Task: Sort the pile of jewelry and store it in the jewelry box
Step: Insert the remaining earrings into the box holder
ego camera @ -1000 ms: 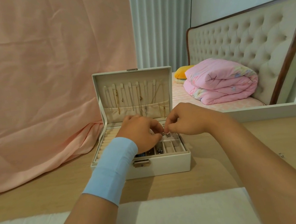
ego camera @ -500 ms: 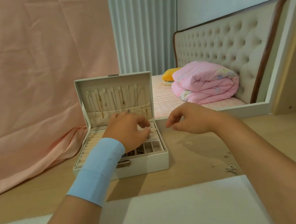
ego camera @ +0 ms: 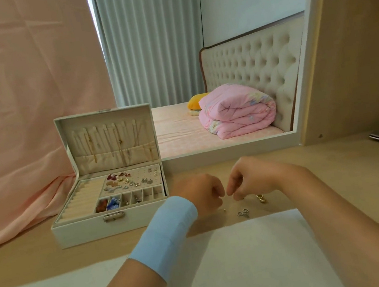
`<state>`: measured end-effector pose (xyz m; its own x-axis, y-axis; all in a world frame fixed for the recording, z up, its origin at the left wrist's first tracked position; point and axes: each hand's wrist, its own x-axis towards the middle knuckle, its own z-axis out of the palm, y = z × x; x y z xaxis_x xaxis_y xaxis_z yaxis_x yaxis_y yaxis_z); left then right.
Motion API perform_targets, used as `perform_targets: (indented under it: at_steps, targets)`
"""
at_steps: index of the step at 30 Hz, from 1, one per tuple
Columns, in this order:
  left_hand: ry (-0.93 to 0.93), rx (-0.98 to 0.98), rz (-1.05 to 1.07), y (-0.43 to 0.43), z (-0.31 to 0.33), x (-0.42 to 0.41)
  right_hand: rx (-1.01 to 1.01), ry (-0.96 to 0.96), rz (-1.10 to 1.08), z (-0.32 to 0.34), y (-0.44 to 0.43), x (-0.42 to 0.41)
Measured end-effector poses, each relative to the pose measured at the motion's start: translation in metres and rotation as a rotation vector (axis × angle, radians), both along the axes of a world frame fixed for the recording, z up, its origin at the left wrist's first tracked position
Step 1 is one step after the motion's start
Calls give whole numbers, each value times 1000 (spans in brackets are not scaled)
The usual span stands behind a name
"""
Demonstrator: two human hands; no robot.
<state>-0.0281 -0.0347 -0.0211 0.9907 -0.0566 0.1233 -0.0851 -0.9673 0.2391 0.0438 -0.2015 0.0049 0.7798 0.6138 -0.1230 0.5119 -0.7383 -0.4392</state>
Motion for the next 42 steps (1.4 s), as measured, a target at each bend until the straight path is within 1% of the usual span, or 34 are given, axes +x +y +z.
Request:
perform_targets:
  at_steps: [4, 11, 18, 28, 36, 42]
  targets:
    - [16, -26, 52, 1, -16, -1, 11, 17, 20, -8, 5, -3]
    - [-5, -97, 44, 10, -28, -4, 23, 12, 30, -26, 14, -3]
    - [7, -145, 40, 9, -29, -5, -4, -16, 24, -22, 10, -6]
    - [-40, -257, 103, -4, -35, -4, -47, -36, 28, -23, 12, -6]
    - [-28, -320, 120, -2, -38, -2, 78, 54, -39, -22, 5, 4]
    - [-25, -311, 109, -2, -40, 0, 149, 23, -63, -23, 1, 4]
